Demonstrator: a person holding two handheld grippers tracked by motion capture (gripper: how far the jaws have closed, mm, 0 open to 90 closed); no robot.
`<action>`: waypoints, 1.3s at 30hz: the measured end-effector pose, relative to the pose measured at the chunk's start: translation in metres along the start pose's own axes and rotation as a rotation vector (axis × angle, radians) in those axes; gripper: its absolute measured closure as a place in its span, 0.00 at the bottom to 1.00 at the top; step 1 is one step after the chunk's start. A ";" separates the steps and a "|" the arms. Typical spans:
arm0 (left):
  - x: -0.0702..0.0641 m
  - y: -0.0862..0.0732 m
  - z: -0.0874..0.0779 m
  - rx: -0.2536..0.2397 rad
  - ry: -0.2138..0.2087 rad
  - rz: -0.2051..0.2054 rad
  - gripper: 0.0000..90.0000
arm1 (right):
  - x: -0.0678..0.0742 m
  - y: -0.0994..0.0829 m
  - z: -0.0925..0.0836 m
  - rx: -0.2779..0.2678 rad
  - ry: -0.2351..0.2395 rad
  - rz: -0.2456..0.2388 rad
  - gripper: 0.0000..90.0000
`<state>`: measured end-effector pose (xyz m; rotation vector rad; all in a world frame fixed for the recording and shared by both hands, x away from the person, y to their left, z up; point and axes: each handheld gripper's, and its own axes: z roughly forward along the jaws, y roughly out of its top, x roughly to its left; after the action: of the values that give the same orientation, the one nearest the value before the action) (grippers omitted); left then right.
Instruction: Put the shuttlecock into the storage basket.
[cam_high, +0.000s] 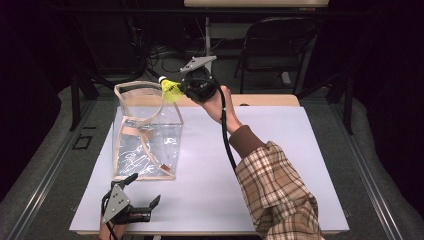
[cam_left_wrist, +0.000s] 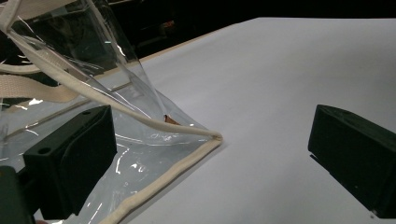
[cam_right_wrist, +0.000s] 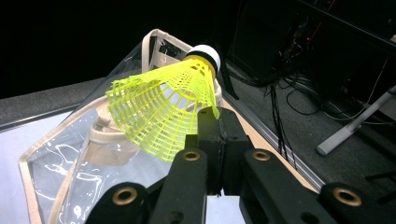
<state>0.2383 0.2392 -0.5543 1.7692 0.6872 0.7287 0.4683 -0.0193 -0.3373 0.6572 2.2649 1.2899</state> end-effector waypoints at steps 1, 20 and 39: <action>0.000 0.000 0.000 0.000 0.000 0.000 0.01 | 0.000 0.001 0.000 0.000 0.001 0.001 1.00; 0.000 0.000 -0.001 0.000 -0.001 0.000 0.01 | 0.009 0.011 0.015 0.002 0.011 0.003 1.00; 0.000 0.000 -0.001 -0.003 -0.002 -0.001 0.01 | 0.015 0.014 0.030 0.012 0.018 0.020 1.00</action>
<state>0.2372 0.2400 -0.5538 1.7670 0.6853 0.7266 0.4767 0.0157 -0.3412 0.6766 2.2872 1.2976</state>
